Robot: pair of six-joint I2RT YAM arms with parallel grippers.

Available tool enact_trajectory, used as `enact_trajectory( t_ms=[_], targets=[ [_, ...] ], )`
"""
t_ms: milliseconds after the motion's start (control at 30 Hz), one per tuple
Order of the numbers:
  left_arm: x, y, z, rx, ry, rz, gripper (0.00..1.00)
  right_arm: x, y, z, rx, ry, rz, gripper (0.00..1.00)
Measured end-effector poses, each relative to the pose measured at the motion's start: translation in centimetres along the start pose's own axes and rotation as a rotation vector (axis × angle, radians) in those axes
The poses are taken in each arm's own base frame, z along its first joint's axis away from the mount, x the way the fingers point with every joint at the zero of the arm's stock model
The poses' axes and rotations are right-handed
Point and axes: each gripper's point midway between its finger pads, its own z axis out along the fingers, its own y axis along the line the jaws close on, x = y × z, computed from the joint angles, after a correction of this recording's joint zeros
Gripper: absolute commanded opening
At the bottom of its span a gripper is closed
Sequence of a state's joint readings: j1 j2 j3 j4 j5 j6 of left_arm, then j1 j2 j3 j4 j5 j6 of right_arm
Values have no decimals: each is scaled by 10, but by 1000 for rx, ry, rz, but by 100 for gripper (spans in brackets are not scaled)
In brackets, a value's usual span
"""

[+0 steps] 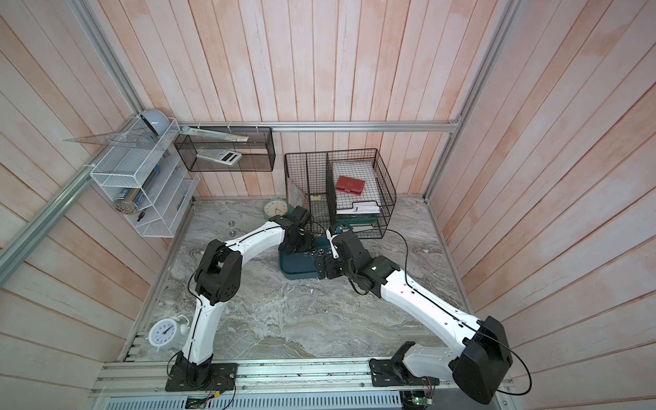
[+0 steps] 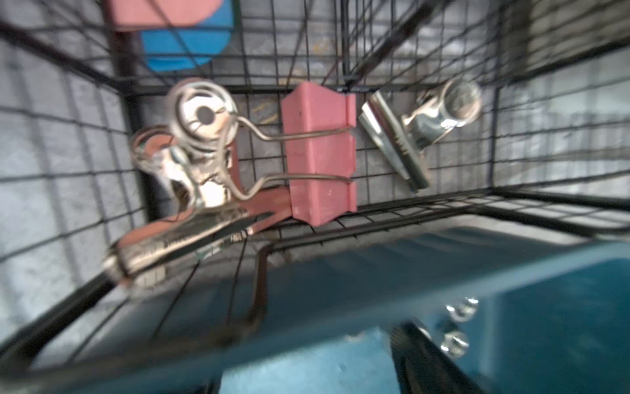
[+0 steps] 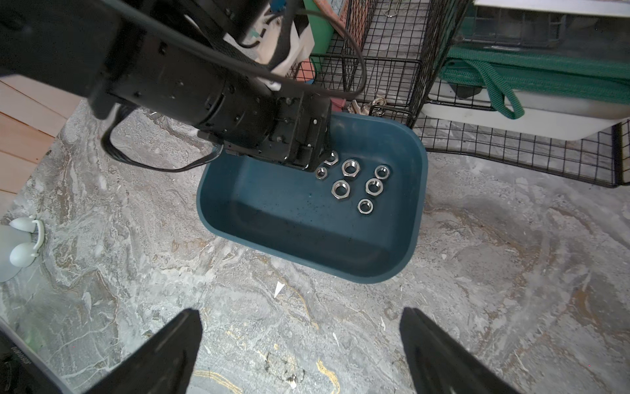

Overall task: Put the nuts on the desktop into the storage box
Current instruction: Place the nut in the storage box, then pick up the nut from the center of the board.

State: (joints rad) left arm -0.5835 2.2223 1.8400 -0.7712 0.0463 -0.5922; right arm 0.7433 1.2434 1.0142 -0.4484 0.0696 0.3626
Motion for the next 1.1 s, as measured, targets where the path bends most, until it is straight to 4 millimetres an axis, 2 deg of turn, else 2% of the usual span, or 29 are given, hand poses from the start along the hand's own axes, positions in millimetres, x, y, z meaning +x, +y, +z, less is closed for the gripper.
enact_trajectory(
  t_ms=[33, 67, 300, 467, 600, 767, 1100],
  targets=[
    [-2, -2, -6, 9, -11, -2, 98, 0, 0, 1, 1, 2, 0, 98],
    [-5, -4, -13, 17, -22, -6, 100, 0, 0, 1, 1, 2, -1, 98],
    [-16, -13, -47, 54, -80, 1, 100, 3, 1, 9, 3, 22, -4, 98],
    [-14, 1, -69, 52, -99, -19, 100, -4, 8, 17, -22, 27, -14, 98],
    [-17, 31, -87, 23, -123, -73, 100, -13, 18, 23, -56, 24, -24, 98],
    [-20, 80, -106, -41, -161, -153, 100, -23, 34, 38, -104, 35, -50, 98],
    [-5, 169, -132, -181, -200, -293, 100, -41, 76, 62, -203, 51, -136, 98]
  ],
)
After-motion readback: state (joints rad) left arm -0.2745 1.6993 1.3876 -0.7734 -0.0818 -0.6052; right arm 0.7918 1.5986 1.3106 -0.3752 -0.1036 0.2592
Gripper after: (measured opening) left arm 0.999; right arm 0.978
